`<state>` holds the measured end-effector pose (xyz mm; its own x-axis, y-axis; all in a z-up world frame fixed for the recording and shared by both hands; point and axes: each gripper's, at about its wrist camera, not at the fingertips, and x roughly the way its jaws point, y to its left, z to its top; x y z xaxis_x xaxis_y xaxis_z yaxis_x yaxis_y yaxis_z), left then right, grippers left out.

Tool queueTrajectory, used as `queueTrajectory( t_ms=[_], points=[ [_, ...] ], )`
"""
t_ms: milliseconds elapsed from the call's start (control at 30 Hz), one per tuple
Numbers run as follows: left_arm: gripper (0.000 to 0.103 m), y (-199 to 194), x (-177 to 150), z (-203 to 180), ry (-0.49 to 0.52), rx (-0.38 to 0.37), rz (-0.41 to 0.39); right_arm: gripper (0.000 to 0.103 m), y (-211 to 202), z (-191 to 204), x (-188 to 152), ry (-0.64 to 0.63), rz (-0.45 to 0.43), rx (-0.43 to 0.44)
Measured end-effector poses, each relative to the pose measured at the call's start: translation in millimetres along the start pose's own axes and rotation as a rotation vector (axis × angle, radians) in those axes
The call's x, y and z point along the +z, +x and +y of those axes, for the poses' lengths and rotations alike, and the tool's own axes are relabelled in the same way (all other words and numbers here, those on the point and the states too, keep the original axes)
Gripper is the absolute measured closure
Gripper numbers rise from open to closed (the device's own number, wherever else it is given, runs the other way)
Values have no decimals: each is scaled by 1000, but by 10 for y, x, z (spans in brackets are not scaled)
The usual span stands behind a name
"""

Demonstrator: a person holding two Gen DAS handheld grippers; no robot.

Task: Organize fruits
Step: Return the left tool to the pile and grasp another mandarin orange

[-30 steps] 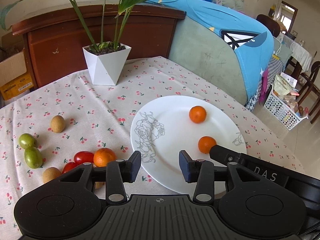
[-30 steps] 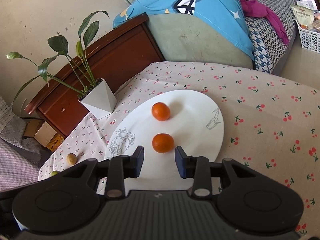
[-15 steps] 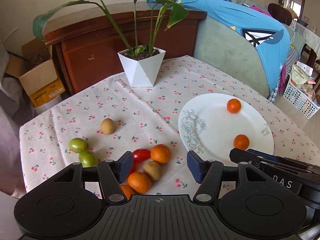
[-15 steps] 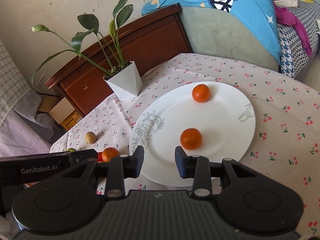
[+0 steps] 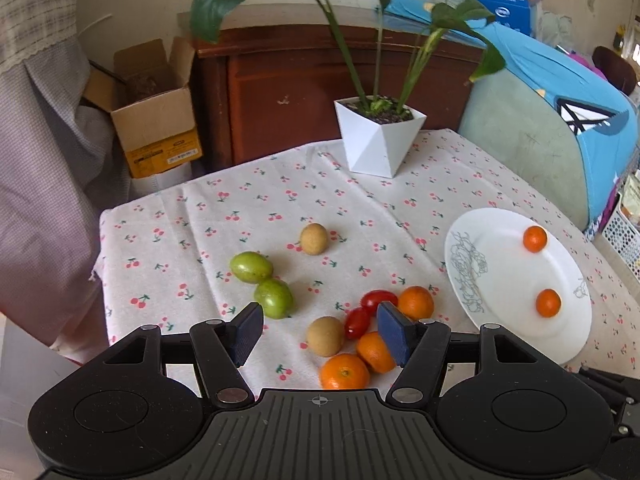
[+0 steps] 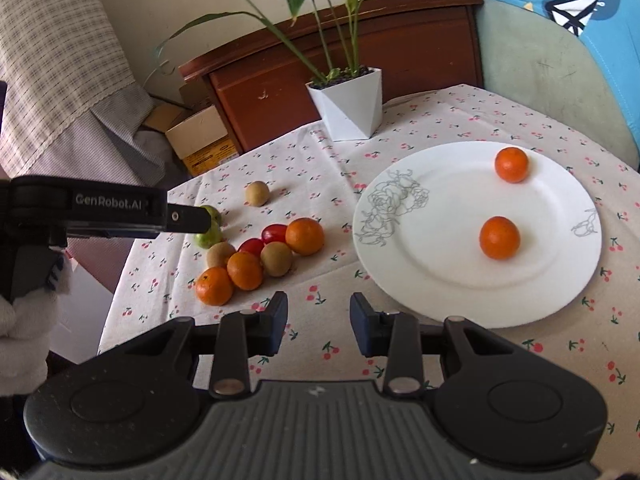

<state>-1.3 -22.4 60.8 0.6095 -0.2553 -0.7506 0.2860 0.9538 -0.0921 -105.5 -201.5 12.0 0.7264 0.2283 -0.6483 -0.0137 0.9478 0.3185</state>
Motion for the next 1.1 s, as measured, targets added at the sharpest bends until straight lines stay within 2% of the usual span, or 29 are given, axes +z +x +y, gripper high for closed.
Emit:
queueTrajectory(
  t_ms=[167, 300, 367, 467, 667, 800, 1100],
  points=[
    [39, -1, -1, 298, -105, 36, 22, 67, 95, 133, 55, -73, 24, 64],
    [40, -19, -29, 383, -110, 45, 16, 67, 231, 202, 117, -131, 27, 75],
    [40, -14, -49, 392, -102, 49, 18, 67, 313, 192, 143, -140, 26, 58],
    [41, 3, -90, 371, -81, 26, 29, 68, 410, 103, 196, -87, 29, 57],
    [41, 58, -225, 215, 12, -23, 67, 74, 536, -11, 268, -28, 28, 72],
    [42, 101, -303, 113, 69, -42, 81, 74, 577, -2, 288, -21, 30, 98],
    [45, 255, -388, -33, 119, -79, 111, 71, 671, 17, 289, -3, 46, 122]
  ],
)
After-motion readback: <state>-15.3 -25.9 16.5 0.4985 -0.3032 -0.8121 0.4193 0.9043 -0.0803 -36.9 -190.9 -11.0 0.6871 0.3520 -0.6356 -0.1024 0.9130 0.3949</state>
